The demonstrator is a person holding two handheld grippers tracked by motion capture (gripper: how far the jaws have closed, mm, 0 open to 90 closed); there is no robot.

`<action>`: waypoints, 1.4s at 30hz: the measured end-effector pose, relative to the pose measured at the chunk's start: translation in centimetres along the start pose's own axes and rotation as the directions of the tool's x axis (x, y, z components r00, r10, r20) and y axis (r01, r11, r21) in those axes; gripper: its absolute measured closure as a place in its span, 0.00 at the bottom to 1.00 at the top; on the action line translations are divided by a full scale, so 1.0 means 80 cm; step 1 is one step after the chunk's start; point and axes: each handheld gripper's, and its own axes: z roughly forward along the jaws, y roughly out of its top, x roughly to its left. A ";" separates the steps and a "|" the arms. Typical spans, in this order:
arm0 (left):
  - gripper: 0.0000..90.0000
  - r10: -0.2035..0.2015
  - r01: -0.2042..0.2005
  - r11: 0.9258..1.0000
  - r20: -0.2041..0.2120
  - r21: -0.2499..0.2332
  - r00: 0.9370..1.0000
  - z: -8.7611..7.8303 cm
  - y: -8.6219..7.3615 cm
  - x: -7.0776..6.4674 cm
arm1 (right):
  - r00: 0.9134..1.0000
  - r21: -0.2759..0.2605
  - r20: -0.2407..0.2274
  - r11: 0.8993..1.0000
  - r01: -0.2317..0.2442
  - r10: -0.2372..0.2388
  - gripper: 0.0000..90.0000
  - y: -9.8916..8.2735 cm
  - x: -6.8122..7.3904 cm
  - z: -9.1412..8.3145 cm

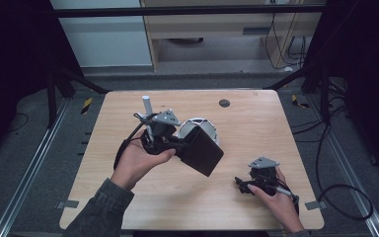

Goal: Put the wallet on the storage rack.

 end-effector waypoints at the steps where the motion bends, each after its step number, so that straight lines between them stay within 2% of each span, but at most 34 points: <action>1: 0.90 -0.003 0.003 1.000 -0.010 -0.007 1.000 -0.002 0.004 0.003 | 1.000 0.003 0.008 1.000 -0.015 0.015 0.07 -0.001 -0.003 0.001; 6: 0.90 -0.009 0.008 1.000 -0.040 -0.007 0.999 -0.007 0.014 0.009 | 0.999 0.002 0.030 1.000 -0.031 0.031 0.06 -0.002 -0.006 0.002; 10: 0.90 -0.024 0.023 1.000 -0.066 -0.010 0.998 -0.012 0.021 0.022 | 0.998 0.005 0.018 0.998 -0.058 0.058 0.05 -0.002 -0.009 0.005; 15: 0.90 -0.037 0.036 0.999 -0.083 -0.014 0.996 -0.017 0.027 0.028 | 0.996 0.004 0.004 0.996 -0.086 0.086 0.03 -0.001 -0.013 0.010; 19: 0.90 -0.049 0.046 0.999 -0.106 -0.029 0.993 -0.020 0.031 0.031 | 0.996 -0.003 0.004 0.996 -0.089 0.089 0.03 -0.002 -0.012 0.011; 26: 0.90 -0.066 0.063 0.998 -0.125 -0.027 0.990 -0.020 0.034 0.040 | 0.996 -0.003 0.004 0.996 -0.091 0.091 0.02 -0.002 -0.012 0.011; 29: 0.90 -0.080 0.077 0.997 -0.149 -0.027 0.986 -0.016 0.035 0.049 | 0.996 -0.002 0.005 0.996 -0.091 0.091 0.02 -0.002 -0.012 0.011; 33: 0.90 -0.088 0.086 0.996 -0.160 -0.017 0.983 -0.010 0.034 0.056 | 0.996 -0.002 0.005 0.996 -0.091 0.091 0.02 -0.002 -0.012 0.011; 42: 0.90 -0.117 0.120 0.993 -0.179 0.004 0.977 0.022 0.034 0.071 | 0.996 -0.001 0.008 0.996 -0.091 0.091 0.02 -0.002 -0.012 0.011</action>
